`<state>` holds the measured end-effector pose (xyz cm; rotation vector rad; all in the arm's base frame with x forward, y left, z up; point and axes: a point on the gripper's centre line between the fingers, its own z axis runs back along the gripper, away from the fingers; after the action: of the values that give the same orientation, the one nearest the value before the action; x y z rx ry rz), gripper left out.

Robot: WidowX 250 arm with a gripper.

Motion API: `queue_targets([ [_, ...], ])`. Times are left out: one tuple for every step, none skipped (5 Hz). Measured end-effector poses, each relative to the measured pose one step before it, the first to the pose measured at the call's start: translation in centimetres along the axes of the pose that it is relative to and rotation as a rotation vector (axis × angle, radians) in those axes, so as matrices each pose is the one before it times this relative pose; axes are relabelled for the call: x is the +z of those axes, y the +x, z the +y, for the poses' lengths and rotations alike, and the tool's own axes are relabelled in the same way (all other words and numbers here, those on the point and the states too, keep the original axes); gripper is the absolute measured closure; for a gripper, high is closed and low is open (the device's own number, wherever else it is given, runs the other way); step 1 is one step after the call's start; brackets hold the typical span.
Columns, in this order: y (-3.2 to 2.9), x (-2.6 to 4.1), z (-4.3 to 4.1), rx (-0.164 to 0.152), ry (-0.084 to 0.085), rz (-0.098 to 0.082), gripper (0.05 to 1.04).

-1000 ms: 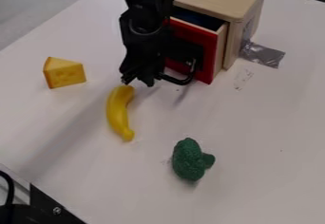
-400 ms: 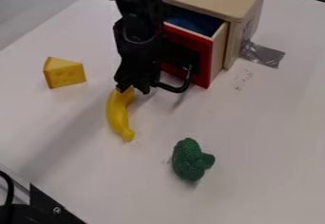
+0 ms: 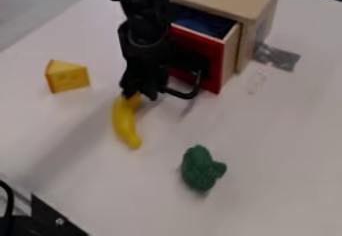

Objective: Open the drawer

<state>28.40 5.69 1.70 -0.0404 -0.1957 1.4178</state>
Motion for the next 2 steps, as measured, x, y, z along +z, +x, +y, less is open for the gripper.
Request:
queue_targets([
  [-0.205,0.212,0.311,0.0020,0.0032,0.0137,0.915],
  [-0.096,0.361,0.311,-0.0024,-0.0051,0.0017,0.915],
])
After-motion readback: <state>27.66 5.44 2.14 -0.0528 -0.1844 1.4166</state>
